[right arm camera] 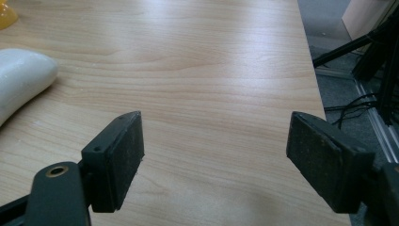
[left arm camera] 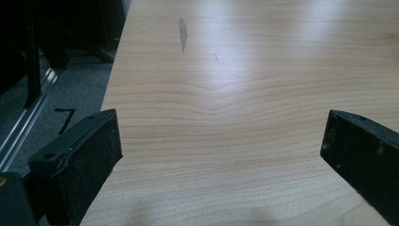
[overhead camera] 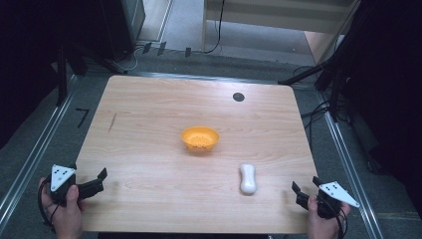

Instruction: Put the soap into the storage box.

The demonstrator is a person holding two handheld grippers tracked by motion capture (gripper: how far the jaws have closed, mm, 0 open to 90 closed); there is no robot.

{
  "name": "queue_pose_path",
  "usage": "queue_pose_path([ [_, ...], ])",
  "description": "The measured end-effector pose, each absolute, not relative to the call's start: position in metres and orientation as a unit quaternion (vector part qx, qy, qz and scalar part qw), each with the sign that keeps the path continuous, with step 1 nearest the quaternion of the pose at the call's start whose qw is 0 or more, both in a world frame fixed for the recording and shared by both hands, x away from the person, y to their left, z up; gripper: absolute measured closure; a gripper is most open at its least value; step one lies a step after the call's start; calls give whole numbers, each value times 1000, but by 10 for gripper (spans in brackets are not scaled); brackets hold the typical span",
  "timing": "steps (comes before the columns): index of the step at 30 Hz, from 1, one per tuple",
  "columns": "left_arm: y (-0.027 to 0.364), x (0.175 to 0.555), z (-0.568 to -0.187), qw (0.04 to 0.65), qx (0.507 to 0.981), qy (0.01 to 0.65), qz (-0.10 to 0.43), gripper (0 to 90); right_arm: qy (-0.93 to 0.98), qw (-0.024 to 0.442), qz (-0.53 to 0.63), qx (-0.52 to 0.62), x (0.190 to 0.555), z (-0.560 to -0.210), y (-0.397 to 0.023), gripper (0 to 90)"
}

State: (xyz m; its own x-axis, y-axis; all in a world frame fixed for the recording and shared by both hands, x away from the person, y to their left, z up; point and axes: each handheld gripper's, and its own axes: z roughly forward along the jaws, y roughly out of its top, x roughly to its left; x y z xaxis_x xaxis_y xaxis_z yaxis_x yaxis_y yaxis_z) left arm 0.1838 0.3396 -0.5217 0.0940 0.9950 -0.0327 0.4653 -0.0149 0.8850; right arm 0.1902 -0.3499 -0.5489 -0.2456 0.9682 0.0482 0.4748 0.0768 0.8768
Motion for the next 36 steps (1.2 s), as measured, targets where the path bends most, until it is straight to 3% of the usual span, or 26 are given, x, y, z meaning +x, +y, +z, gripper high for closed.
queue_pose_path([
  [11,339,184,-522,392,634,576,336,0,694,258,379,555,198,-538,-335,239],
  [22,340,185,-522,396,629,580,332,0,697,181,331,609,215,-518,-310,273],
  [27,341,185,-522,395,629,582,331,0,689,165,319,629,221,-504,-302,331],
  [32,340,185,-522,396,629,581,332,0,696,142,288,643,229,-489,-283,317],
  [36,340,185,-522,394,630,583,329,0,684,151,284,655,232,-483,-274,336],
])
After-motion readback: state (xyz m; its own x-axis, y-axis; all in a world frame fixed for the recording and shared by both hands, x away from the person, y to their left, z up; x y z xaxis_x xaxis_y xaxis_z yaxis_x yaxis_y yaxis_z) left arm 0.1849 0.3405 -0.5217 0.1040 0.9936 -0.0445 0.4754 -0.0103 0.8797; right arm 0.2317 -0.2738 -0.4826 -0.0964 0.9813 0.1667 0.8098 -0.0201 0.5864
